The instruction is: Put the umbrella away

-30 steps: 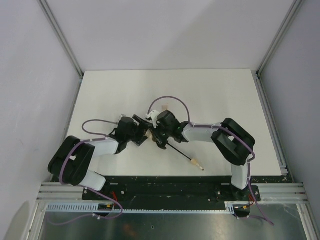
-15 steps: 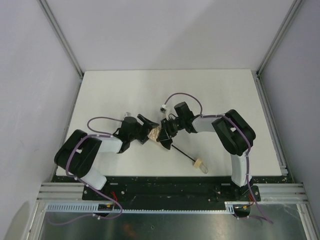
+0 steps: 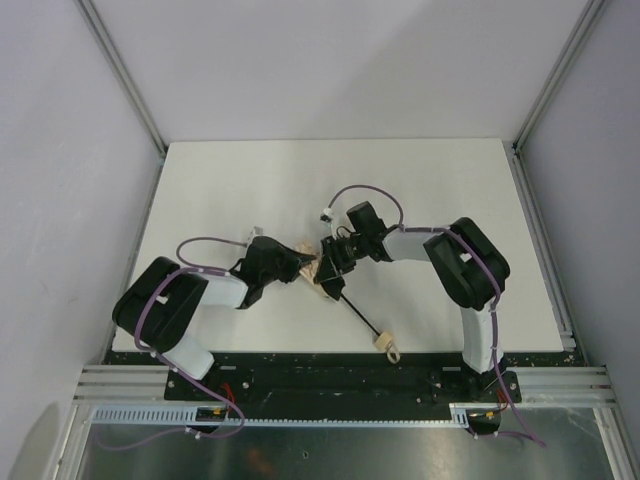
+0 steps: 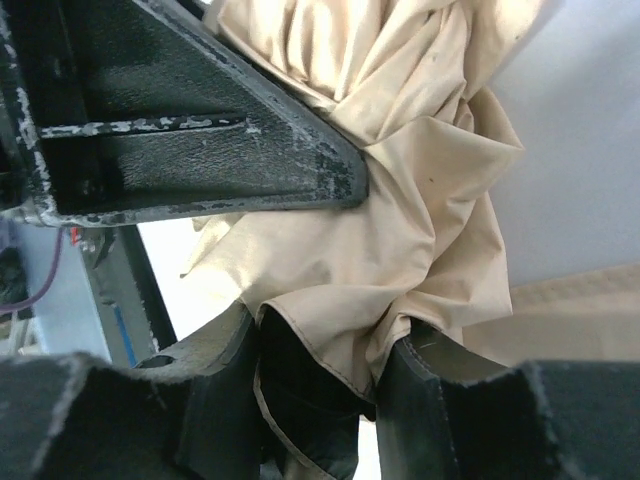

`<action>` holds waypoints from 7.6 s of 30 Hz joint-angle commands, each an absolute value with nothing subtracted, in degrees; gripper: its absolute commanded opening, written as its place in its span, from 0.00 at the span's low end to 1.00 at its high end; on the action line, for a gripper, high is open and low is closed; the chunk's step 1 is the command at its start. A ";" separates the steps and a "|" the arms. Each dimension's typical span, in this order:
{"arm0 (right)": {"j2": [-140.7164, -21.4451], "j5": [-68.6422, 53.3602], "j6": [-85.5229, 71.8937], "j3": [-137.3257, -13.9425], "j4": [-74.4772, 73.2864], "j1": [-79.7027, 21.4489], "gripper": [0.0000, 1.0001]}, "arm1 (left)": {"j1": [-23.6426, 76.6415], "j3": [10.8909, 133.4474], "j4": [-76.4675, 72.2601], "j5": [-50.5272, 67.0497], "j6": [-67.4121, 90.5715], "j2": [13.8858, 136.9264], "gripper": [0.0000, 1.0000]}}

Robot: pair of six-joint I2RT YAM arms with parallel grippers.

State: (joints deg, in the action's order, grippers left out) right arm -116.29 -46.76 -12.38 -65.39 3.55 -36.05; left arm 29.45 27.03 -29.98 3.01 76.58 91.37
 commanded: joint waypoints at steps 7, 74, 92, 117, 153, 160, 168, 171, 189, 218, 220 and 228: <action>-103.35 -5.34 -3.24 -67.48 -12.65 -47.95 0.68 | 31.12 24.06 -21.43 5.16 77.74 93.17 0.00; -103.26 15.81 2.16 -62.72 -9.38 -58.36 0.85 | 31.86 24.81 -22.28 10.23 79.79 88.01 0.00; -104.23 -14.73 3.16 -62.00 -4.43 -49.20 0.00 | 31.78 24.34 -20.41 9.65 73.48 88.56 0.59; -106.26 -41.01 -7.45 -64.60 -3.44 -36.68 0.49 | 33.07 27.20 -20.29 11.26 73.54 86.69 0.00; -68.20 -11.37 -5.03 -49.62 -2.43 -47.14 0.99 | 29.18 29.07 -14.48 18.49 79.97 68.35 0.00; -77.08 -10.74 0.24 -53.91 0.48 -50.98 0.99 | 29.18 29.96 -13.31 17.94 78.49 68.12 0.00; -86.55 -8.83 4.14 -58.33 -1.70 -56.53 0.99 | 29.18 31.43 -11.87 17.01 79.04 69.84 0.00; -89.29 -6.89 4.52 -58.99 -2.15 -57.43 0.98 | 29.18 32.55 -9.71 17.20 79.82 70.57 0.00; -98.43 4.29 8.98 -60.02 1.06 -59.91 0.58 | 29.22 34.87 -3.52 20.58 83.60 71.23 0.00; -90.56 -42.13 -16.75 -60.05 13.20 -43.87 0.00 | 33.28 33.67 -5.79 12.09 71.06 72.74 0.90; -90.07 -44.59 -18.18 -60.06 14.48 -44.17 0.00 | 33.28 33.91 -6.33 11.70 71.27 73.69 0.88; -85.61 -41.88 -19.82 -58.98 12.59 -45.74 0.00 | 33.28 31.60 -7.58 9.48 73.68 71.90 0.89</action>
